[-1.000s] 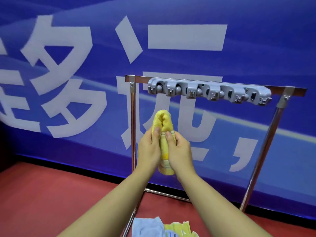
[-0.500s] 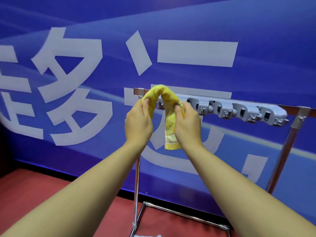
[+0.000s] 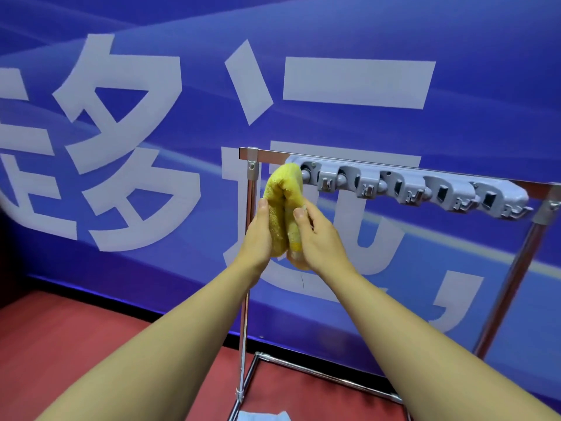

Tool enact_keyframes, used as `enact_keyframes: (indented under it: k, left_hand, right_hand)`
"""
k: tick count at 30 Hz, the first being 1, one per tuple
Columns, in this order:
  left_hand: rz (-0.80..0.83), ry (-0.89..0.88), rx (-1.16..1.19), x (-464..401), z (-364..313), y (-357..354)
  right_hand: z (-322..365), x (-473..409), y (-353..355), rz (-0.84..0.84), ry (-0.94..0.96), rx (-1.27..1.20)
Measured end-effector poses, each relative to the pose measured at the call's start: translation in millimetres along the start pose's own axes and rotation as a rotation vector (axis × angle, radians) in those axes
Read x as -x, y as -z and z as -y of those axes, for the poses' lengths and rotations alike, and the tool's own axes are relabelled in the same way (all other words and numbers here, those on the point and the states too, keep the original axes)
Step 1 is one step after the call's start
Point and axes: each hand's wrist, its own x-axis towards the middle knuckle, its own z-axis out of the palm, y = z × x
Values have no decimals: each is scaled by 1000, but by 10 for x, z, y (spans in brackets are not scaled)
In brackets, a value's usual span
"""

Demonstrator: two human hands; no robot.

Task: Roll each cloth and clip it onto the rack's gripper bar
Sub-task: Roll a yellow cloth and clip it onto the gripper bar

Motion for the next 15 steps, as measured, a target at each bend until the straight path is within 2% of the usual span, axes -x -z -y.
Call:
enact_keyframes:
  k: [2, 4, 7, 11, 15]
  left_hand:
    - [55, 8, -65, 68, 55, 15]
    - [80, 5, -116, 143, 177, 44]
    - [-16, 41, -170, 250, 421, 115]
    - [-108, 152, -406, 481, 894, 132]
    - [58, 195, -561, 901, 1395, -35]
  right_hand:
    - [-61, 78, 38, 75, -4, 11]
    - [-137, 175, 112, 79, -12, 19]
    - [-353, 331, 251, 27, -79, 44]
    - [-824, 675, 424, 76, -121, 210]
    - [-1428, 1137, 533, 238, -214, 457]
